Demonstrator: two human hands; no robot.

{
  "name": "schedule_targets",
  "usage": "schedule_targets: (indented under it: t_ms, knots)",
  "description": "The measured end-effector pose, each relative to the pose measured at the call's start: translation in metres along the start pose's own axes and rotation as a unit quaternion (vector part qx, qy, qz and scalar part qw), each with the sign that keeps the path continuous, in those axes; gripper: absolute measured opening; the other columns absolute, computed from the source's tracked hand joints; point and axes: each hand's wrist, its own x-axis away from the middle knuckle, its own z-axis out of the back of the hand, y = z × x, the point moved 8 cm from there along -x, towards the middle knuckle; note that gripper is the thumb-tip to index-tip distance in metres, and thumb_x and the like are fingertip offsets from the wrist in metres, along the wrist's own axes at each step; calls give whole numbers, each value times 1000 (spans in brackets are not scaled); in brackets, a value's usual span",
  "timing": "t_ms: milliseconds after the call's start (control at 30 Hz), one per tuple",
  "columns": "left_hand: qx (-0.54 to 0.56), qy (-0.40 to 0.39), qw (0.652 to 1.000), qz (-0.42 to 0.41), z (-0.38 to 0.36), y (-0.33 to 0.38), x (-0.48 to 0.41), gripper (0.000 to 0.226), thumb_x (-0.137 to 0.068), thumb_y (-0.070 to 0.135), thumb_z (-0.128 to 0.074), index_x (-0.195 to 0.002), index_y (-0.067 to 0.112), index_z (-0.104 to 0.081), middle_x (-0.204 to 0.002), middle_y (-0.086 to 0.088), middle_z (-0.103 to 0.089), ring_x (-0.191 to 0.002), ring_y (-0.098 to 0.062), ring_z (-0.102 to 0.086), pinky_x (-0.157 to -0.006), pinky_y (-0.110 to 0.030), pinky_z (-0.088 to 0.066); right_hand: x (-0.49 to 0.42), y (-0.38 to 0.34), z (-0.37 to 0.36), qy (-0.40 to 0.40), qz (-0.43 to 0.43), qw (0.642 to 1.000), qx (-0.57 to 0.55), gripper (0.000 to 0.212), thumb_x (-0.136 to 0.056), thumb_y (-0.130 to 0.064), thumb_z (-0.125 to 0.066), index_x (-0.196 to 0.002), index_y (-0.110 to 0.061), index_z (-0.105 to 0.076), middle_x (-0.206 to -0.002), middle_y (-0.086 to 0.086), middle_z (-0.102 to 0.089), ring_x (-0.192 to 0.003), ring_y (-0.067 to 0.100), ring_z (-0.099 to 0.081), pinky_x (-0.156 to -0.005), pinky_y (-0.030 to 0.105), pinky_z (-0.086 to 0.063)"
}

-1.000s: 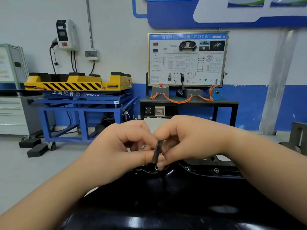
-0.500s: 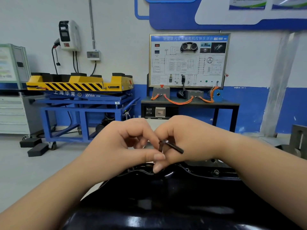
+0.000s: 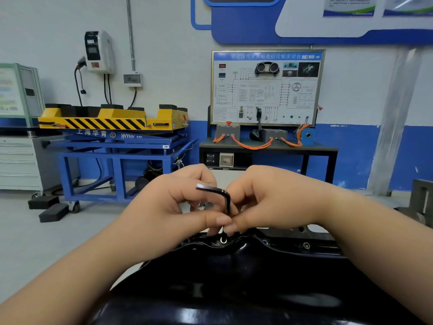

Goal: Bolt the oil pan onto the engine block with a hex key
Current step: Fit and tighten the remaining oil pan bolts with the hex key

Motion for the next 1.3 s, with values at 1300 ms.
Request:
schedule_targets:
  t_ms: [1300]
  knots:
    - [0, 30, 1000, -9, 1, -3, 0, 28, -63, 36, -73, -70, 9, -67, -78, -4, -58, -78, -28, -57, -76, -45, -47, -7, 2, 2, 62, 0, 991, 116, 33, -69, -30, -82, -72, -3, -64, -57, -1, -47, -55, 6, -40, -52, 16, -32]
